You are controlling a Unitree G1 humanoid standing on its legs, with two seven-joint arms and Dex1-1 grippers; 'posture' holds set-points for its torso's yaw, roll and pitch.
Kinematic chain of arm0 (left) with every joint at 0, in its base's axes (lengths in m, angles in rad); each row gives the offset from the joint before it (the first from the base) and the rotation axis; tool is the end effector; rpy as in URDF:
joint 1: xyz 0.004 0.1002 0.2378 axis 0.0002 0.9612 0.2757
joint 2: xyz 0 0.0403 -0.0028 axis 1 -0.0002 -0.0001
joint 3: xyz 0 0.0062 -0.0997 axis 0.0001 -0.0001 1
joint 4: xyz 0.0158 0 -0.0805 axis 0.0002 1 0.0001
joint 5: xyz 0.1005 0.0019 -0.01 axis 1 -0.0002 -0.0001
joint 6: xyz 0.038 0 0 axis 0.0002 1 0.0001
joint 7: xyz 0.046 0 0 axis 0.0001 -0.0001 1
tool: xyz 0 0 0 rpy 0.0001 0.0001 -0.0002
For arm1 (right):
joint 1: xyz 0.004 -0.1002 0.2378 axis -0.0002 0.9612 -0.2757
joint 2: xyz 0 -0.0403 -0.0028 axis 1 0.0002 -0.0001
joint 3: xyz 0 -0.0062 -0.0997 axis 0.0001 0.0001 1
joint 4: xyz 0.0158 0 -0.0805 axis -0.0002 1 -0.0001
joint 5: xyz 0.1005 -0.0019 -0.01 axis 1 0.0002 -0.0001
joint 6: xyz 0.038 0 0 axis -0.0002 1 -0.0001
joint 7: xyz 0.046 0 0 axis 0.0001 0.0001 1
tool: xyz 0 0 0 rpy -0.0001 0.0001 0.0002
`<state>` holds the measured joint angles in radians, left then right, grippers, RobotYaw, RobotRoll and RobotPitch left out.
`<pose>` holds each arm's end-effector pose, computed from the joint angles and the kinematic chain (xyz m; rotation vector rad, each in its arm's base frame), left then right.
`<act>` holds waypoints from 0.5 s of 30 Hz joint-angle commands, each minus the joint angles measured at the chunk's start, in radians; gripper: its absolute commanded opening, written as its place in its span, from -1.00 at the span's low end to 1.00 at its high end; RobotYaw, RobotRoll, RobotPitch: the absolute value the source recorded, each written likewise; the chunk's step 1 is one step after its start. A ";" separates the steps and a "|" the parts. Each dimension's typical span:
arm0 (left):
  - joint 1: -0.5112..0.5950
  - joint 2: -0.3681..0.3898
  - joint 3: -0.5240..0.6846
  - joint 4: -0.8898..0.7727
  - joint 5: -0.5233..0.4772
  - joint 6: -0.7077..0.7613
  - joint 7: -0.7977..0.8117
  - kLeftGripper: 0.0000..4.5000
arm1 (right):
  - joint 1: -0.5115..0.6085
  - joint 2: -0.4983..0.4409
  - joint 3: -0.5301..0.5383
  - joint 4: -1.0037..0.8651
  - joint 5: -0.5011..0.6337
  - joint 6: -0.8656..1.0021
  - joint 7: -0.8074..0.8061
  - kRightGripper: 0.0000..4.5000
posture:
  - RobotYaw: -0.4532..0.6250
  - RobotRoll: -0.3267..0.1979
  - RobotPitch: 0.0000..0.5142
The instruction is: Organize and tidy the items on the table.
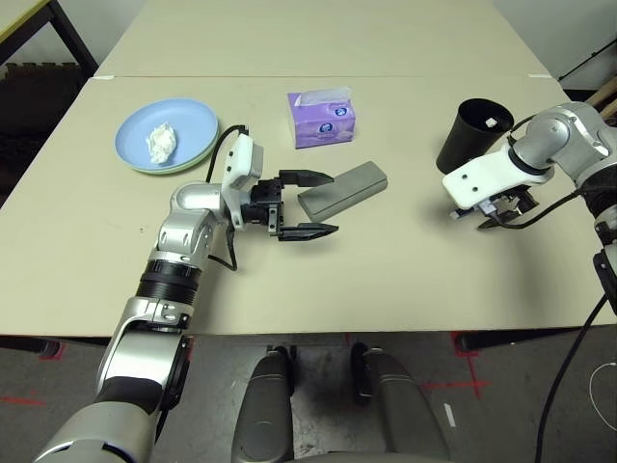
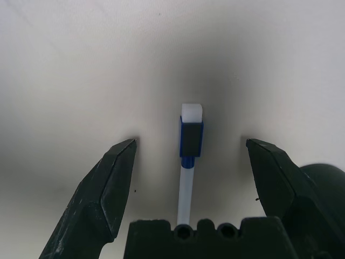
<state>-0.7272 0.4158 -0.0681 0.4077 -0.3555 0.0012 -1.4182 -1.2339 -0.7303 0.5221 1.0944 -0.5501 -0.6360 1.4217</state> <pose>0.3216 0.1903 0.1754 0.2803 -0.1971 -1.4886 0.3504 -0.2322 0.2460 -1.6090 0.6531 1.3431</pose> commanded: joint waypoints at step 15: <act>0.018 0.012 -0.007 -0.026 -0.001 0.009 0.000 1.00 | -0.008 0.020 0.024 0.043 -0.028 -0.018 -0.016 0.99 | 0.09 0.25 -0.15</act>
<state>-0.7255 0.4188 -0.0681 0.4046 -0.3562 0.0068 -1.4163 -1.2367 -0.7092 0.5369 1.1269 -0.5755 -0.6477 1.4053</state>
